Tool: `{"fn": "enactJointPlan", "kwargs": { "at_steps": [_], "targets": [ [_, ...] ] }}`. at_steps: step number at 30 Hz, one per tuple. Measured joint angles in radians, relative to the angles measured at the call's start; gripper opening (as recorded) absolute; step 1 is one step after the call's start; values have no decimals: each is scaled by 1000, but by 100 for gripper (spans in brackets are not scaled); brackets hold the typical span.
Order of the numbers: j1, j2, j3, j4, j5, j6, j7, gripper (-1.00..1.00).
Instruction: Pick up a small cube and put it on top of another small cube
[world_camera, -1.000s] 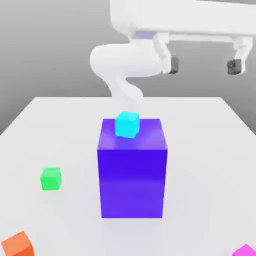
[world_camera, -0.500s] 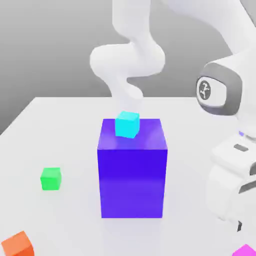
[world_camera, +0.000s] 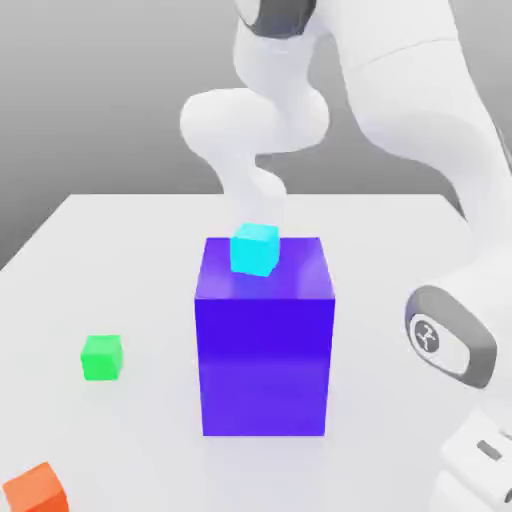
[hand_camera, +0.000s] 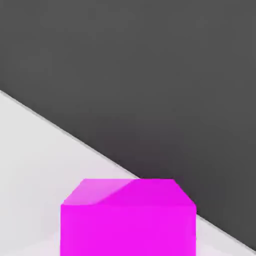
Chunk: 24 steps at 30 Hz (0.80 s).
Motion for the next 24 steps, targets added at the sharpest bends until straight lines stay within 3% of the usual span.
{"fn": "enactJointPlan", "kwargs": {
  "at_steps": [3,16,20,24],
  "targets": [
    [-18,-98,14,-29,27,-68,-14,-100],
    [-258,-480,-353,-439,-14,-22,327,-100],
    [-498,-627,-460,-599,-47,-2,480,-100],
    [-632,-779,-541,-775,-43,23,616,-100]
  ]
}}
